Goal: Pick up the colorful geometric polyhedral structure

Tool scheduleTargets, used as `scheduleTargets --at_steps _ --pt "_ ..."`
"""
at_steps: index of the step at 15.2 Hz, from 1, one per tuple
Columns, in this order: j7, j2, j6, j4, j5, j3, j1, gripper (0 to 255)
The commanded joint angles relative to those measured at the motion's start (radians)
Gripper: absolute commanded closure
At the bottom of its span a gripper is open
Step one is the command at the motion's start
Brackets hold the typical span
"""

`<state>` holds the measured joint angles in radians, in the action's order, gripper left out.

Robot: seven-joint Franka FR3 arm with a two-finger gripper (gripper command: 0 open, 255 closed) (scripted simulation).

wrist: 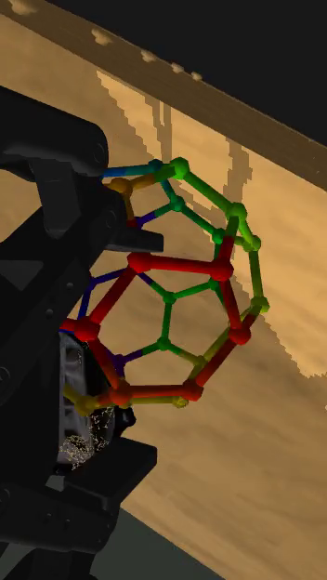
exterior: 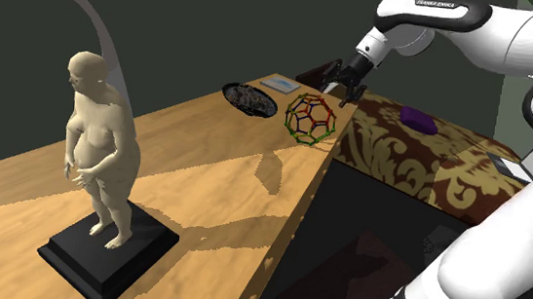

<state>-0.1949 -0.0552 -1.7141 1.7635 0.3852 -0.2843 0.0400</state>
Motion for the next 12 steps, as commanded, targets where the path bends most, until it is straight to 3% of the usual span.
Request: scheduleTargets --at_steps 1,4,12 --pt "-0.003 0.078 0.015 -0.078 0.062 -0.024 0.018 0" --pt "-0.011 0.182 0.043 -0.184 0.144 -0.047 0.05 0" --pt "0.03 0.178 -0.047 -0.083 0.15 -0.042 0.045 0"
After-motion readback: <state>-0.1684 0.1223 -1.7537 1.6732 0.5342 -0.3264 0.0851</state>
